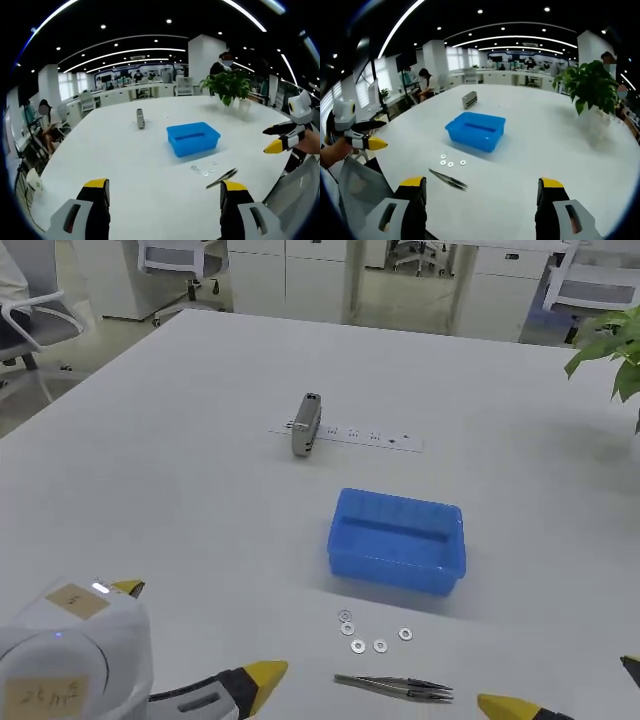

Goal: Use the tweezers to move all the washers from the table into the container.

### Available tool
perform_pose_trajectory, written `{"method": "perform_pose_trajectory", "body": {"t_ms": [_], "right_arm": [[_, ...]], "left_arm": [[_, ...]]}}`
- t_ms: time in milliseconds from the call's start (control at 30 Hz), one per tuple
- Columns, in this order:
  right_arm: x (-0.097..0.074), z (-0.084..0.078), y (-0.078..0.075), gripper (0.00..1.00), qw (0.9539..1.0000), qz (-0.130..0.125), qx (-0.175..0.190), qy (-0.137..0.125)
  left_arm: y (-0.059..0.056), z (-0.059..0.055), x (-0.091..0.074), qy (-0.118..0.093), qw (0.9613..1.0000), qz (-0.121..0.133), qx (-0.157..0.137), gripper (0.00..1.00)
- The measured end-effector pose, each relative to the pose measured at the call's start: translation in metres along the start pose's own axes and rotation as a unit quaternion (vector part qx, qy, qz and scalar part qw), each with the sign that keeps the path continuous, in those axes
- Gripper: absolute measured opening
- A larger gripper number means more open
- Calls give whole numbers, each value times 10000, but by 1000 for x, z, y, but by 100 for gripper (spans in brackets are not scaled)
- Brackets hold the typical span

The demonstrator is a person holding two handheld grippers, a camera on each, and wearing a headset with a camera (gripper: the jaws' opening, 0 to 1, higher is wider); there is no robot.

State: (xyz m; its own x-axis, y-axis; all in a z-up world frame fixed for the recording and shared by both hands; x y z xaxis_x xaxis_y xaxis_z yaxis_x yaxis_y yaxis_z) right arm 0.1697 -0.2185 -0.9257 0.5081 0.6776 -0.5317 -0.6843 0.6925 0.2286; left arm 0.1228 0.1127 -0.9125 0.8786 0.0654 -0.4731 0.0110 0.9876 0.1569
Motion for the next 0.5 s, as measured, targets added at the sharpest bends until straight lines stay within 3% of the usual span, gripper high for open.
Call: {"method": "perform_pose_trajectory", "body": {"t_ms": [333, 500], "right_arm": [[-2, -5, -3, 91, 10000, -29, 38, 71], [0, -2, -5, 90, 9999, -23, -17, 110]], "left_arm": [[-5, 3, 1, -56, 9999, -112, 61, 91], [-10, 4, 5, -52, 9991, -387, 178, 87]]}}
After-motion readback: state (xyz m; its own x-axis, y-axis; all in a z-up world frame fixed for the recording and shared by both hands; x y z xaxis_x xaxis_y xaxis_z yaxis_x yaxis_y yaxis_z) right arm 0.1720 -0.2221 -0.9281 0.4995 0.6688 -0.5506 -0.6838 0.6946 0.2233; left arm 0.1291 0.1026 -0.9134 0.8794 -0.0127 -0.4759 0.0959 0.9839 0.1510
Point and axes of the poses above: the centre of the closed fingertips' face, and the gripper's own axes: x roughly forward along the fingers, y roughly to its left, z roughly out of its top, the point moved 9 cm from there along -x, roughly backward along the fingers, and after that the axes turned 15 degrees about z, right-handed, at the moved point
